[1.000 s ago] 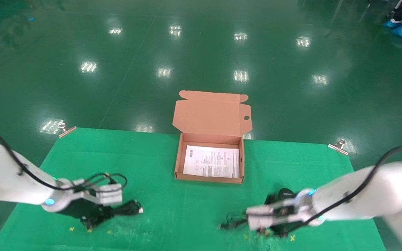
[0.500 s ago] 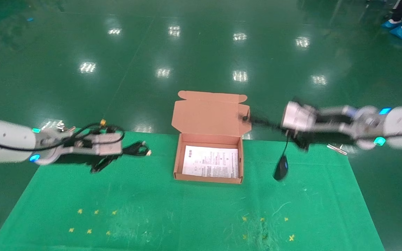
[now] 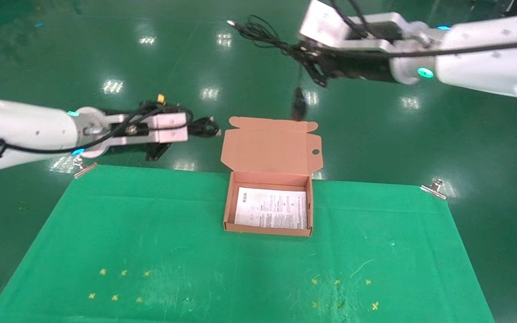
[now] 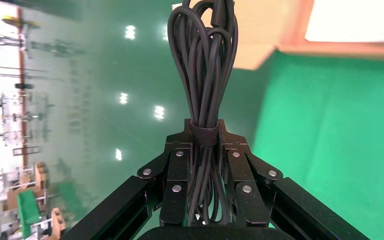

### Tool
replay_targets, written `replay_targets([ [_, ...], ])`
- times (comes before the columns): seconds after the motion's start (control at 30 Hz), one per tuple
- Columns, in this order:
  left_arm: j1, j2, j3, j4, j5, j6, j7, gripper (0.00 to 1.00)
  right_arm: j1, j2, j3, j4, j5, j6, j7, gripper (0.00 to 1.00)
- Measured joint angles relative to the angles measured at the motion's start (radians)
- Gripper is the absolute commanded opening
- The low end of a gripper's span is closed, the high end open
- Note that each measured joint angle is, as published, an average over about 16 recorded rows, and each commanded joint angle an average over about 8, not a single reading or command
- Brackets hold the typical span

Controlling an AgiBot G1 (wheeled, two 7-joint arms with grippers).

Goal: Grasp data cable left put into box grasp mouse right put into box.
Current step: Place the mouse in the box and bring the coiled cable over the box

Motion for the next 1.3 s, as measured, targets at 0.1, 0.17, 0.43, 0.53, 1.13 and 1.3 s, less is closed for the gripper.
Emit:
replay_targets([
  [0.1,-0.017,0.024,-0.002,0.023,0.022,-0.02,-0.014,0.0,0.03,-0.053,0.0,-0.069,0.014,0.018,-0.041,0.0],
  [0.17,-0.026,0.037,-0.003,0.037,0.034,-0.031,-0.022,0.0,0.046,-0.083,-0.001,-0.11,0.022,0.026,-0.067,0.0],
  [0.43,-0.05,0.062,-0.008,0.074,0.059,-0.052,-0.043,0.0,0.09,-0.152,-0.005,-0.225,0.049,0.03,-0.142,0.0],
  [0.53,-0.051,0.062,-0.009,0.079,0.063,-0.052,-0.05,0.0,0.095,-0.162,-0.008,-0.243,0.055,0.032,-0.159,0.0],
  [1.13,-0.012,0.037,0.004,0.09,0.157,-0.015,-0.155,0.0,0.039,-0.181,-0.085,-0.291,0.083,0.054,-0.165,0.0],
  [1.3,0.0,0.028,0.009,0.084,0.194,0.005,-0.197,0.0,0.012,-0.184,-0.121,-0.296,0.094,0.061,-0.146,0.0],
])
